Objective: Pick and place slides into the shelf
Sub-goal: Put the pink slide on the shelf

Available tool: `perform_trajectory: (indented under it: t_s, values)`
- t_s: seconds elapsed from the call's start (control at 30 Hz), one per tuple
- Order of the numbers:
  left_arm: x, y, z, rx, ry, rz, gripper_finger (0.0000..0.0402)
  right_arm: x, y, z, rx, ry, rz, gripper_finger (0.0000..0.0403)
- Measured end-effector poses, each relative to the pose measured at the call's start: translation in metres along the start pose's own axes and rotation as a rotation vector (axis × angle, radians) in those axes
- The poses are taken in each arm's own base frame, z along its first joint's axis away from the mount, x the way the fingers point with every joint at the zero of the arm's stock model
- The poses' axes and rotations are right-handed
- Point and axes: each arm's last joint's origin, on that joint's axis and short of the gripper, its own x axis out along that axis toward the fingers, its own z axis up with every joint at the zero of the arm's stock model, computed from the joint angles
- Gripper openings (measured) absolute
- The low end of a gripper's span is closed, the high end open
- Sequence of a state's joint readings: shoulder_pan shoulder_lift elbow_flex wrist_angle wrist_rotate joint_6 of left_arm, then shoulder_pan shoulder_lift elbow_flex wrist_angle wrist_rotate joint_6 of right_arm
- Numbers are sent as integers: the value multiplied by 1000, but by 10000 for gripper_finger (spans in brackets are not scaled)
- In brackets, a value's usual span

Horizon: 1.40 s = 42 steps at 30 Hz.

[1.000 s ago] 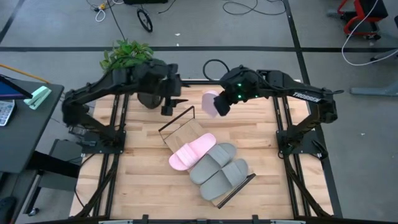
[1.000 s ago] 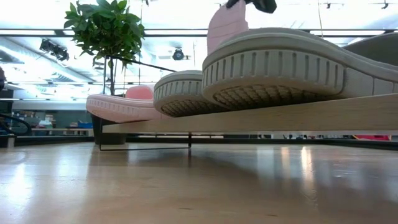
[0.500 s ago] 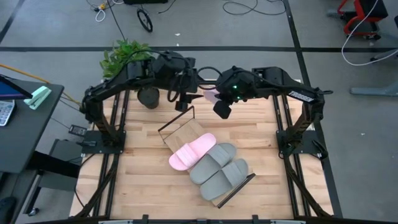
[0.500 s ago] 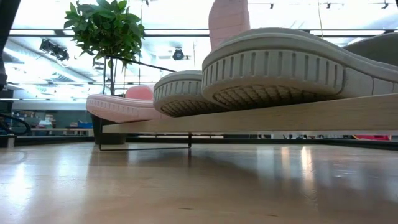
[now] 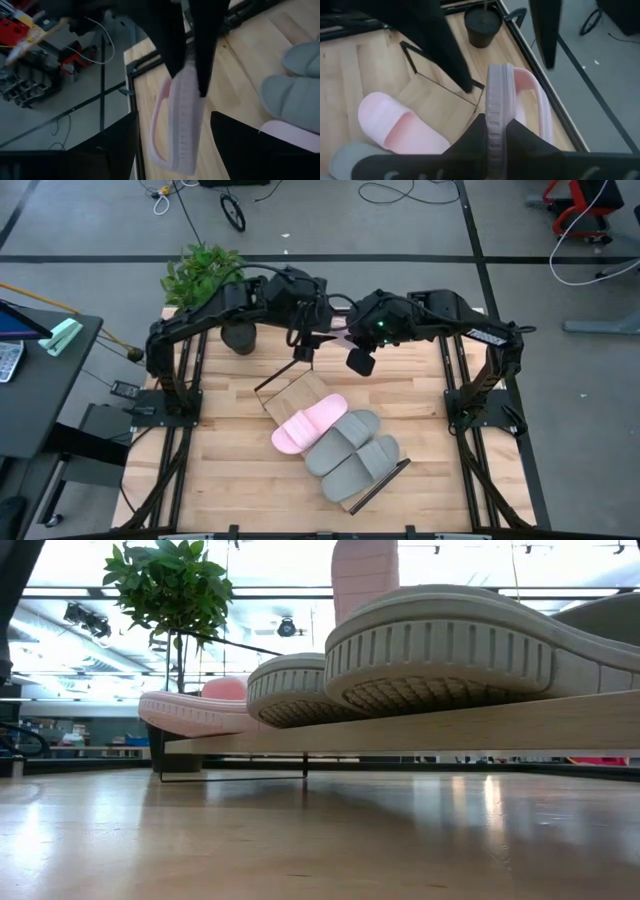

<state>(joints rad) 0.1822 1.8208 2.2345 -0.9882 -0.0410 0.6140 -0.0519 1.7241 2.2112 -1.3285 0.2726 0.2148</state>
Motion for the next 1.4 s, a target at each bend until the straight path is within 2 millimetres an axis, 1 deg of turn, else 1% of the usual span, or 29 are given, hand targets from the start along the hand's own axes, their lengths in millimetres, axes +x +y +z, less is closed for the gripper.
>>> perform_trajectory:
  t_s: [0.1,0.23,0.4,0.53,0.67,0.77,1.1,1.2,1.27,1.4]
  values:
    - [11,-1,-1,1,9,-7,252,-1,3,-1,-18,-1,8,38]
    - [21,-2,-1,1,16,-13,253,-1,3,0,-16,-5,9,38]
    - [23,-1,2,4,-16,8,241,-1,3,0,-16,-6,0,38]
    - [23,1,3,15,-35,21,221,-3,2,-1,-15,-7,-1,38]
    - [24,-1,1,48,-12,4,196,-1,2,0,-19,-3,0,38]
    - [28,-4,2,56,-9,-5,171,-1,2,-2,-34,9,1,37]
    - [32,-5,1,106,2,-14,66,0,0,-2,-47,18,-6,37]
    - [32,-4,0,108,10,-6,52,0,0,-2,-52,19,-9,40]
    - [32,-4,0,115,14,3,52,-2,-1,-3,-77,23,-7,64]
    - [32,-4,0,124,19,9,62,-9,-2,-7,-100,40,3,136]
